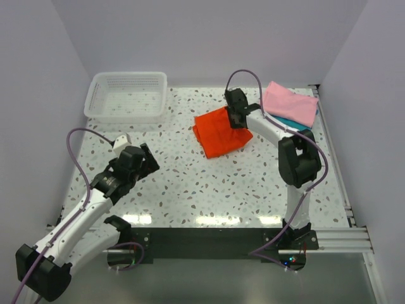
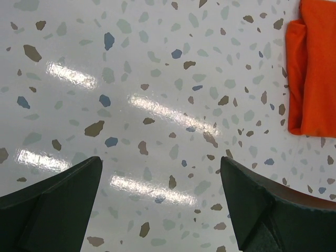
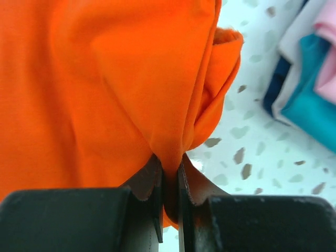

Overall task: Fold and stack the t-shirts
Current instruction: Neatly place the folded tshirt to the corner

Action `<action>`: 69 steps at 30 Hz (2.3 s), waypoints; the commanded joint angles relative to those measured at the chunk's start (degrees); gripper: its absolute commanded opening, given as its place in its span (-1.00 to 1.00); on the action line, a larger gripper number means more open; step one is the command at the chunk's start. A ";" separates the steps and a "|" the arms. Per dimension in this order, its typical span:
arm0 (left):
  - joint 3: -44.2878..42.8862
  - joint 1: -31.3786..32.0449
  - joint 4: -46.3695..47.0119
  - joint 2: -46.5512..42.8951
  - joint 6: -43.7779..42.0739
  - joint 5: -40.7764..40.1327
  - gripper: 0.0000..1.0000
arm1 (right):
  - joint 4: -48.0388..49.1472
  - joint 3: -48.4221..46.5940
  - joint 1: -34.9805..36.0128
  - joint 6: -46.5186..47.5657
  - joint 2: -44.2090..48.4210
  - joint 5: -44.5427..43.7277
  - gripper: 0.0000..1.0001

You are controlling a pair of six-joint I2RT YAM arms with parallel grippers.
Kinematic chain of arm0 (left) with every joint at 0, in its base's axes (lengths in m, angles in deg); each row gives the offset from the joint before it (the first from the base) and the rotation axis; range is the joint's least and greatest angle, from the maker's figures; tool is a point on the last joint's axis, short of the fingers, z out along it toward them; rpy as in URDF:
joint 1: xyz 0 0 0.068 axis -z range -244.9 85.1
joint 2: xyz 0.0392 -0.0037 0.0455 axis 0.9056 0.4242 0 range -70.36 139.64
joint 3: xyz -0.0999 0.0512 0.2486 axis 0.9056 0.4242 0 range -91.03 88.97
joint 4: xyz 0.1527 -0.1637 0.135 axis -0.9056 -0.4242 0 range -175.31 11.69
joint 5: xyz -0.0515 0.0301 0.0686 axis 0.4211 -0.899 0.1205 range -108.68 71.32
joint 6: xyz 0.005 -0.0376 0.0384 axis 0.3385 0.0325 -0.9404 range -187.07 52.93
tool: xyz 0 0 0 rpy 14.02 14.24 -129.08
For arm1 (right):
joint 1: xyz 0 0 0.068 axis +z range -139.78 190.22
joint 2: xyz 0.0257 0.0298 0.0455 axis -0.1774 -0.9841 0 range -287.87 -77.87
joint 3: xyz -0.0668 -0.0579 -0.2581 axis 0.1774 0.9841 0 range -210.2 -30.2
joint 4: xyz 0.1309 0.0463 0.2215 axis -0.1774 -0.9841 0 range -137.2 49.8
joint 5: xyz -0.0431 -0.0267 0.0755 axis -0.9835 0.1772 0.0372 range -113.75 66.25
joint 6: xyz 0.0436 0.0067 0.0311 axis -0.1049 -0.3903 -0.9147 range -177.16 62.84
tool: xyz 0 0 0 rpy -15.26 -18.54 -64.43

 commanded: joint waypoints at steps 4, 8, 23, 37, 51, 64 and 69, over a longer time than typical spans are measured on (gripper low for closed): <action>-1.57 0.02 -1.43 0.85 1.92 -2.97 1.00 | -1.69 -9.02 -0.10 4.89 -1.98 -14.58 -1.00; -1.84 0.02 -1.87 0.85 2.10 -3.59 1.00 | -4.67 -15.27 -0.10 6.65 -5.66 -20.55 -1.00; -2.71 0.02 -3.28 2.08 3.15 -5.96 1.00 | -9.07 -32.85 -3.43 15.35 -11.65 -29.36 -1.00; -3.68 0.02 -2.31 3.58 1.74 -5.17 1.00 | -12.23 -39.71 -7.74 12.19 -10.25 -26.55 -1.00; -4.30 0.02 -2.31 3.58 1.66 -5.35 1.00 | -11.18 -45.69 -11.43 13.24 -8.66 -23.47 -1.00; -5.00 0.02 -1.96 4.89 1.48 -5.35 1.00 | -11.27 -44.63 -17.85 9.03 -6.73 -17.41 -1.00; -5.35 0.02 -1.96 5.77 1.30 -5.35 1.00 | -12.23 -43.76 -20.83 5.36 -7.17 -14.07 -1.00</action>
